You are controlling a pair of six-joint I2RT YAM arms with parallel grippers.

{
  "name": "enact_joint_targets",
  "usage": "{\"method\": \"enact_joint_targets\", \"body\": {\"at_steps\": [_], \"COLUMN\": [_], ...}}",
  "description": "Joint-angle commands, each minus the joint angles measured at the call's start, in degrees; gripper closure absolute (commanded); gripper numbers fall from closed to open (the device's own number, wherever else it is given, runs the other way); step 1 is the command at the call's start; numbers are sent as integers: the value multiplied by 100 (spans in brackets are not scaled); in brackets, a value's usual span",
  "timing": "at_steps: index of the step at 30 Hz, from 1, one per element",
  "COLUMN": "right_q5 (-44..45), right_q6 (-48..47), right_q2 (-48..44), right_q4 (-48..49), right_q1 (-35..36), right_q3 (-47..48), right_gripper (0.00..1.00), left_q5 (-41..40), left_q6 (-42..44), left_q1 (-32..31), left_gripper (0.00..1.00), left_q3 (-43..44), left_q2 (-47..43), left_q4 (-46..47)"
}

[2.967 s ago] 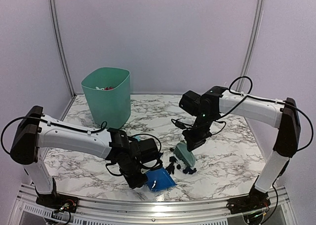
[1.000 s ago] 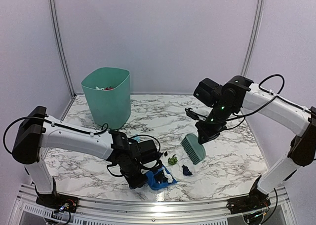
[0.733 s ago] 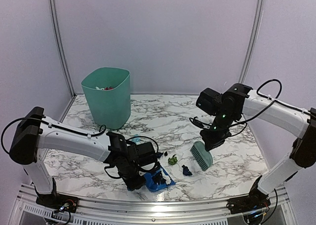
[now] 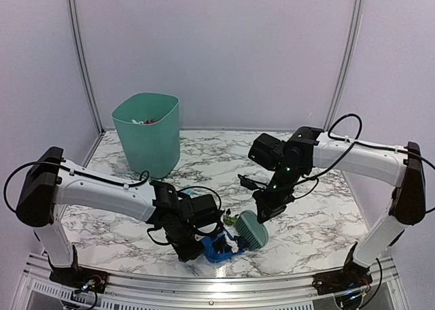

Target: Sweep away the paper scraps from the table

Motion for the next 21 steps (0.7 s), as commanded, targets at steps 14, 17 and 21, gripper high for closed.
{"method": "enact_joint_targets", "body": {"at_steps": [14,17,21], "right_q5": [-576,-380,73], "right_q6": [145,184,281], "right_q2": [-837,-976,-1070], "right_q4": [129,5,-131], "right_q1": [29,-58,-218], "right_q3": [324,446,604], "right_gripper": [100,100,100], "left_q5": [108,108,108], "left_q6": [72,20,-103], "left_q1": [-37,-37,-35], "left_gripper": [100,100,100], "left_q3": [160,39,-169], "left_q2": [199,92,-84], "left_q4": [-124,-98,-46]}}
